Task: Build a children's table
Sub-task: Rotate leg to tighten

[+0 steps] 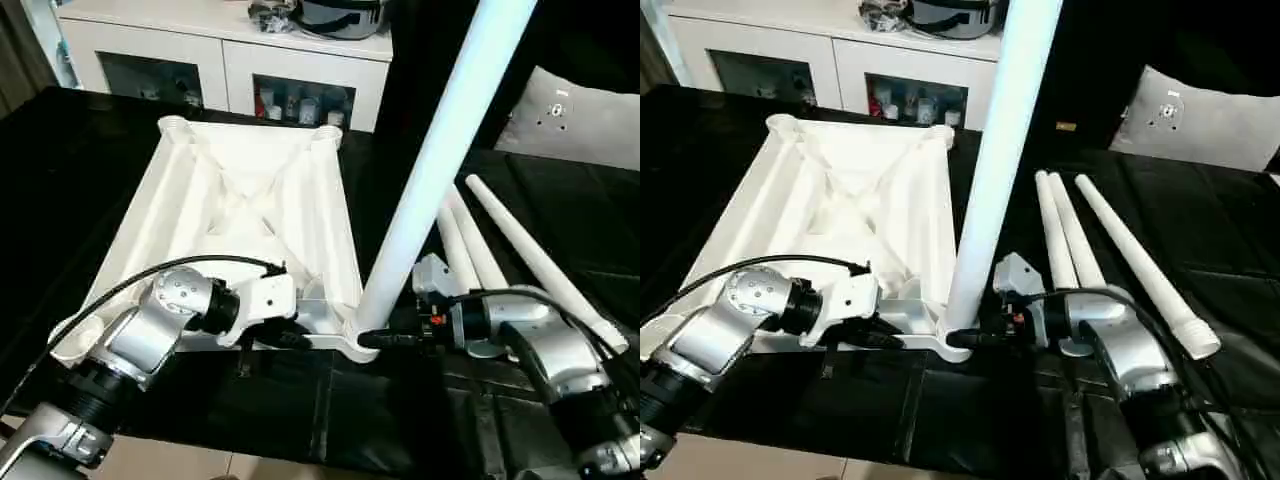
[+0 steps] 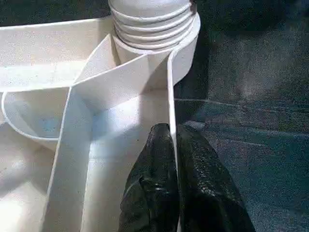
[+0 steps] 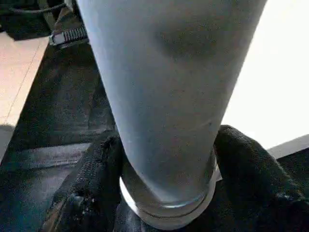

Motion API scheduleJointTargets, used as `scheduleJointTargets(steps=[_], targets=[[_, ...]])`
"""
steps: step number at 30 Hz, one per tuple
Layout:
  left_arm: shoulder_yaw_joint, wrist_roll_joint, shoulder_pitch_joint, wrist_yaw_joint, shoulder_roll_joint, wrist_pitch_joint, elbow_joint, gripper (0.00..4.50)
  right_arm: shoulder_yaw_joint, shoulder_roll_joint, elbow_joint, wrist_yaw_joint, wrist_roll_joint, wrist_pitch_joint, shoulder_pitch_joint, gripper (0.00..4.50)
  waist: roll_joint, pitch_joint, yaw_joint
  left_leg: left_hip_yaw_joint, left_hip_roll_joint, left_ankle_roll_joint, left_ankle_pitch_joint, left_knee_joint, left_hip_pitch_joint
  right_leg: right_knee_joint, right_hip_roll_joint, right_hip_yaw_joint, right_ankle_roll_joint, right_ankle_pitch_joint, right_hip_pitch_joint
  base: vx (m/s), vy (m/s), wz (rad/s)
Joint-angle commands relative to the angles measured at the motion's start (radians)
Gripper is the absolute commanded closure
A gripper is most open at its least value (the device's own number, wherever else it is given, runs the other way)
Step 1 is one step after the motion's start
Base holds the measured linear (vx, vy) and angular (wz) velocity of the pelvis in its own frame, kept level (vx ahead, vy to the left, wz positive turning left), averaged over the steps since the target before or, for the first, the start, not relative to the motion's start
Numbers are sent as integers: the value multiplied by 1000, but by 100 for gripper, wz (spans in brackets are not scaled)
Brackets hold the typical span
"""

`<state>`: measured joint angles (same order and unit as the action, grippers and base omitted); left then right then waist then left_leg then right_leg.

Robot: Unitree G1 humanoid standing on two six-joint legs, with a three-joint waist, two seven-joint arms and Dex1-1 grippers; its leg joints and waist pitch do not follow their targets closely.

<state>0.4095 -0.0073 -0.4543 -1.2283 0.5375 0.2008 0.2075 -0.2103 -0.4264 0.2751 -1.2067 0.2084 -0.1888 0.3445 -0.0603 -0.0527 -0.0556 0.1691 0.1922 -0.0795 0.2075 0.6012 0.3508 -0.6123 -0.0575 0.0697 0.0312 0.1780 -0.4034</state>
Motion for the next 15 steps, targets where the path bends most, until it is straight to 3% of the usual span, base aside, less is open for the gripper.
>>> scheduleJointTargets(steps=[1, 6, 9, 11, 12, 13, 15], targets=[[-24, -5, 2, 63, -25, 51, -37, 450, -23, 30, -23, 40, 13, -46, -30, 191, 4, 59, 4, -7, 41, 45, 129, -69, 1, 74, -79, -53, 179, 265, 55, 0, 0, 0], [-69, -20, 24, 200, -103, 223, -109, 450, 0, 142, -54, 222, 19, -134, -64, 191, 5, 53, 14, -12, 37, 7, 203, -75, -2, 91, -81, -49, 126, 438, 51, 0, 0, 0], [-114, -10, 13, 340, -194, 365, -140, 450, 32, 246, -56, 370, 23, -214, -61, 191, 5, 51, 31, -14, 33, 1, 223, -74, 0, 101, -79, -46, 97, 505, 46, 0, 0, 0], [-128, -4, 7, 380, -222, 399, -142, 450, 42, 273, -54, 406, 27, -233, -57, 199, 2, 53, 34, -14, 31, 8, 216, -70, -3, 107, -78, -46, 85, 519, 43, 0, 0, 0], [-153, 15, -11, 461, -280, 459, -140, 450, 64, 334, -39, 483, 38, -264, -42, 199, 7, 52, 34, -14, 31, 10, 213, -70, -3, 106, -78, -47, 88, 511, 41, 0, 0, 0], [-166, 22, -21, 501, -310, 484, -136, 450, 74, 362, -30, 520, 41, -278, -34, 201, 3, 53, 38, -13, 31, 10, 202, -70, -1, 106, -77, -47, 94, 494, 40, 0, 0, 0], [-178, 26, -28, 533, -333, 501, -132, 450, 81, 382, -22, 548, 40, -285, -27, 202, 3, 56, 37, -14, 31, 13, 183, -70, 3, 103, -77, -46, 95, 458, 45, 0, 0, 0]])
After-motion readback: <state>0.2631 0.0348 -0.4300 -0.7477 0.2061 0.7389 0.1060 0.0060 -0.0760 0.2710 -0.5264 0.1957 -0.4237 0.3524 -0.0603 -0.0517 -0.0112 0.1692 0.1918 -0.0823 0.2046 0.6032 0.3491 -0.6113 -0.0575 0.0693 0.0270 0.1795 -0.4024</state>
